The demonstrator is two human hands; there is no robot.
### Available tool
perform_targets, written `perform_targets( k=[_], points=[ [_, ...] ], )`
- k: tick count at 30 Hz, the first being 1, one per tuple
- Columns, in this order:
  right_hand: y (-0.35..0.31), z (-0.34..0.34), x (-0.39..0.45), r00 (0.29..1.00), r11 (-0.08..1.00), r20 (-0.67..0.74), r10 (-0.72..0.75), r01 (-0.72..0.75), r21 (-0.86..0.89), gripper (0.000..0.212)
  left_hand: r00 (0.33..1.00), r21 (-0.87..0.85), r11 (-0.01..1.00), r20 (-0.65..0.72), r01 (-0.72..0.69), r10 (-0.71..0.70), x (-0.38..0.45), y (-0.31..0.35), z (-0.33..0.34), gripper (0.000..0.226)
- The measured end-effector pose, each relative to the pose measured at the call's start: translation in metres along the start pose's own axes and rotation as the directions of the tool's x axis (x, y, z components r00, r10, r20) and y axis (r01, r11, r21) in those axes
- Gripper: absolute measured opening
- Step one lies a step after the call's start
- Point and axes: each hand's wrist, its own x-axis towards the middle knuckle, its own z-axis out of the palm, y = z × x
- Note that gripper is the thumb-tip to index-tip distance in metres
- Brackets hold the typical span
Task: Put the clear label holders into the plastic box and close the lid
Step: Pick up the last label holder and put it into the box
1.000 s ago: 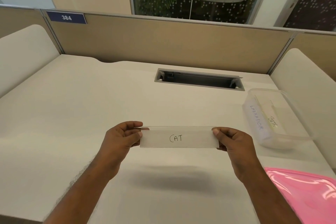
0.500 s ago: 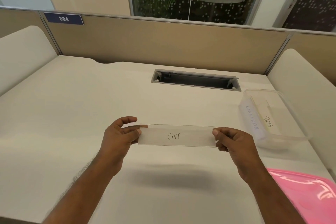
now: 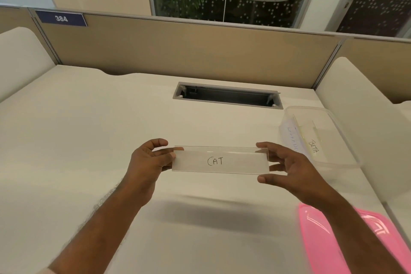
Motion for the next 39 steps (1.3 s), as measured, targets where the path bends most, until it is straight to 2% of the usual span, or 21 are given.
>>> perform_targets(
  k=[4, 9, 14, 16, 19, 21, 24, 28, 32, 35, 39],
  points=[
    [0.004, -0.016, -0.003, 0.998, 0.999, -0.038, -0.048, 0.049, 0.014, 0.068, 0.999, -0.005, 1.000, 0.050, 0.011, -0.010, 0.008, -0.002, 0.013, 0.028],
    [0.013, -0.033, -0.010, 0.994, 0.998, -0.094, -0.058, 0.058, 0.000, 0.069, 0.998, 0.282, 0.958, 0.018, -0.059, 0.056, 0.020, -0.019, 0.036, 0.028],
    [0.024, -0.058, -0.018, 0.970, 0.998, -0.238, -0.048, 0.036, -0.056, 0.068, 0.985, 0.484, 0.864, -0.022, -0.142, 0.174, 0.036, -0.052, 0.063, 0.014],
    [0.027, -0.071, -0.021, 0.949, 0.997, -0.311, -0.052, 0.030, -0.075, 0.067, 0.968, 0.627, 0.752, 0.017, -0.205, 0.249, 0.043, -0.071, 0.075, 0.015],
    [0.030, -0.087, -0.023, 0.897, 0.993, -0.436, -0.073, 0.022, -0.120, 0.067, 0.925, 0.833, 0.430, 0.230, -0.348, 0.303, 0.057, -0.099, 0.091, 0.030],
    [0.033, -0.099, -0.023, 0.862, 0.986, -0.499, -0.091, 0.008, -0.165, 0.067, 0.893, 0.858, 0.276, 0.367, -0.434, 0.262, 0.068, -0.111, 0.102, 0.036],
    [0.036, -0.119, -0.019, 0.803, 0.967, -0.584, -0.119, -0.038, -0.250, 0.066, 0.874, 0.859, 0.189, 0.436, -0.475, 0.215, 0.083, -0.123, 0.121, 0.050],
    [0.044, -0.143, -0.013, 0.704, 0.944, -0.692, -0.159, -0.096, -0.316, 0.060, 0.901, 0.895, 0.132, 0.408, -0.426, 0.144, 0.097, -0.139, 0.140, 0.073],
    [0.054, -0.162, -0.011, 0.626, 0.911, -0.760, -0.173, -0.192, -0.365, 0.062, 0.906, 0.903, 0.097, 0.408, -0.419, 0.112, 0.098, -0.164, 0.147, 0.083],
    [0.061, -0.170, -0.010, 0.601, 0.872, -0.779, -0.182, -0.267, -0.410, 0.063, 0.900, 0.907, 0.044, 0.409, -0.419, 0.148, 0.101, -0.173, 0.146, 0.087],
    [0.075, -0.175, -0.006, 0.601, 0.825, -0.782, -0.167, -0.350, -0.445, 0.066, 0.897, 0.907, 0.029, 0.410, -0.420, 0.167, 0.103, -0.178, 0.146, 0.090]
  ],
)
